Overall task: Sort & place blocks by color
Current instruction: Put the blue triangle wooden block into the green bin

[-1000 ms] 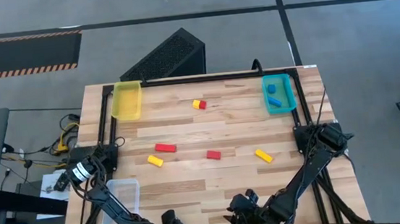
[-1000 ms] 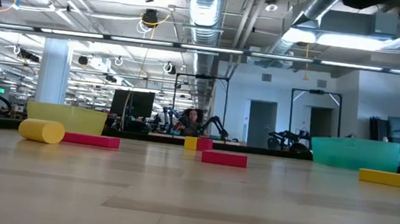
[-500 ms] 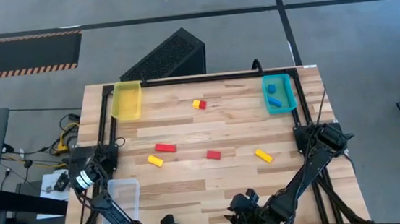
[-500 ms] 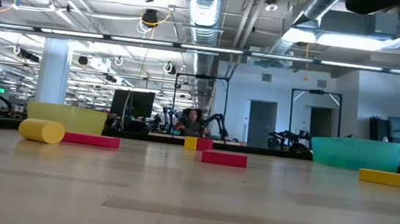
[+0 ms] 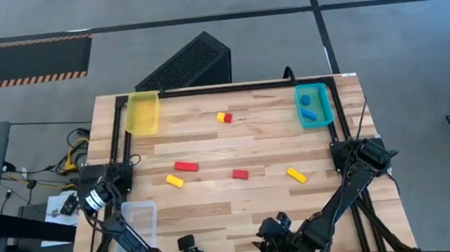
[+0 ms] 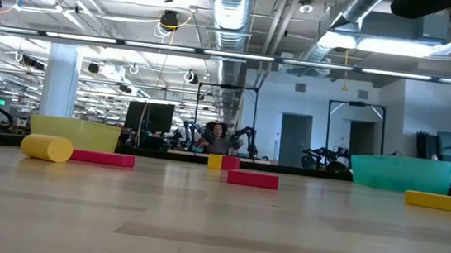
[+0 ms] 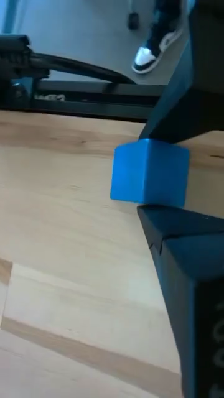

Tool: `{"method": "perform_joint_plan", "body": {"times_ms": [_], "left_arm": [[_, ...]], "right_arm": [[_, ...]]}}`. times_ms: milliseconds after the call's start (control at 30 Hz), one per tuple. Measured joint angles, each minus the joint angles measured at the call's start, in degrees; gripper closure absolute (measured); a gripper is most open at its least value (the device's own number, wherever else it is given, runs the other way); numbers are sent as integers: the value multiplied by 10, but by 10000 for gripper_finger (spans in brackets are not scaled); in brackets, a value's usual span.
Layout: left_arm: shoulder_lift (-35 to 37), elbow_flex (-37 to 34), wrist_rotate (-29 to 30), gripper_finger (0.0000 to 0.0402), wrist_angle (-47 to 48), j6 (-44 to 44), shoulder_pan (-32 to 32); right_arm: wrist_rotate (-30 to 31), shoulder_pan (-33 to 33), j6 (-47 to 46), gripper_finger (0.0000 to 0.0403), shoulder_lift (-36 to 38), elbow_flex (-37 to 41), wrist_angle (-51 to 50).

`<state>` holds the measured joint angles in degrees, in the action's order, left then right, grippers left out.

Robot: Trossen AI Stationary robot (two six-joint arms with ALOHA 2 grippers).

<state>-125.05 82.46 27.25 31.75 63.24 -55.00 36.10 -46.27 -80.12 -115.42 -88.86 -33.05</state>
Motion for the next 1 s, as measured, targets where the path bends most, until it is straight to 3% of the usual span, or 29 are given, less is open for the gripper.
{"method": "perform_joint_plan", "body": {"times_ms": [167,367,500,600,700,767,867,1000], "left_arm": [[23,-3,-8,300,17,-63,10],[97,-8,10,283,94,-133,60],[185,-5,97,276,137,-196,92],[244,-6,158,288,124,-304,122],[291,-4,178,294,83,-450,165],[305,-4,158,292,47,-546,200],[319,-4,96,284,-23,-674,259],[317,-4,22,282,-92,-775,344]], "right_arm": [[6,6,-11,239,0,0,-1],[83,5,-31,239,12,0,1],[165,-1,-42,239,49,0,-8],[221,6,-119,236,85,0,-70],[195,35,-221,221,135,0,-194],[159,60,-234,206,173,12,-251],[128,102,-171,180,239,57,-241],[49,179,-9,158,347,145,-117]]}}
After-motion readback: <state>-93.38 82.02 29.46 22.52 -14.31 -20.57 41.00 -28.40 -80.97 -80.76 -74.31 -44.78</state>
